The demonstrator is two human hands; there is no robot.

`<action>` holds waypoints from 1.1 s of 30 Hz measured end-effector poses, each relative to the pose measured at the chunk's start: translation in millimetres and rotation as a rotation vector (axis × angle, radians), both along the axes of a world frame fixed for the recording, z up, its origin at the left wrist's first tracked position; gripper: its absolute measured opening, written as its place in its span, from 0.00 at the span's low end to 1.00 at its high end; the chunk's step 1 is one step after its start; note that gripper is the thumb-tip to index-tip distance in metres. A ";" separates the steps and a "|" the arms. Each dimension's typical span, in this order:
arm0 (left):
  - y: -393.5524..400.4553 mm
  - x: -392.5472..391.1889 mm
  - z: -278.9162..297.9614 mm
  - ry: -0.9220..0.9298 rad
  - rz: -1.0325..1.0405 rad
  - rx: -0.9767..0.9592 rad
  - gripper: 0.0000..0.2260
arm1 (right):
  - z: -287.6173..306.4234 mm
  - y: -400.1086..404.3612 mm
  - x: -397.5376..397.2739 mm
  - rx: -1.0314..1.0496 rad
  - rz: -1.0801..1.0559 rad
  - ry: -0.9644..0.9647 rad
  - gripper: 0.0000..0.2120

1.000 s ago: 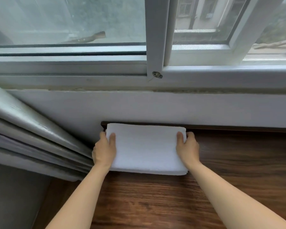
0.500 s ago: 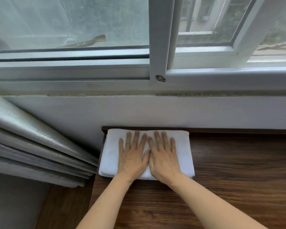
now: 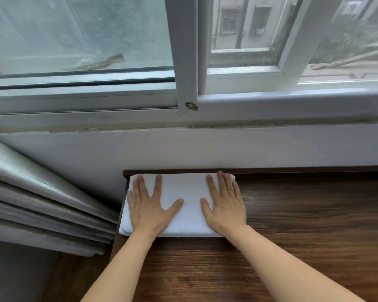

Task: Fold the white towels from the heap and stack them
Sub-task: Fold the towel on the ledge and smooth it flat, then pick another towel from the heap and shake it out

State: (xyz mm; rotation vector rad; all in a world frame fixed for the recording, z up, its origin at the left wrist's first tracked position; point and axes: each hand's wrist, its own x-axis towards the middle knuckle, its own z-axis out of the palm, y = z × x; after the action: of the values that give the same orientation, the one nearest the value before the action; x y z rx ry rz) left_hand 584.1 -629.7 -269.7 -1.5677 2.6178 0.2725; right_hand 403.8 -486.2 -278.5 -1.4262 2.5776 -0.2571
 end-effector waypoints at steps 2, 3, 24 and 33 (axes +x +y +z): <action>1.3 -2.0 4.8 -0.021 0.033 0.011 0.50 | 2.4 2.2 -2.3 0.012 0.010 -0.022 0.37; 2.4 -4.0 8.0 -0.032 0.048 0.025 0.50 | 3.5 3.7 -4.5 0.017 0.016 -0.034 0.37; 245.5 -300.7 106.6 0.534 -0.449 -0.234 0.14 | 114.4 195.2 -192.9 -0.428 -0.108 0.036 0.10; 423.0 -467.7 138.7 0.649 -0.643 -0.033 0.12 | 153.8 388.1 -336.0 -0.434 -0.373 0.010 0.08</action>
State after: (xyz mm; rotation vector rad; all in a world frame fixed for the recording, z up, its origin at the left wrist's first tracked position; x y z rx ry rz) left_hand 116.5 -206.7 -131.0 -0.6096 3.4302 0.7828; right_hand 67.8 -98.2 -124.7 -1.0315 2.9014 -0.9111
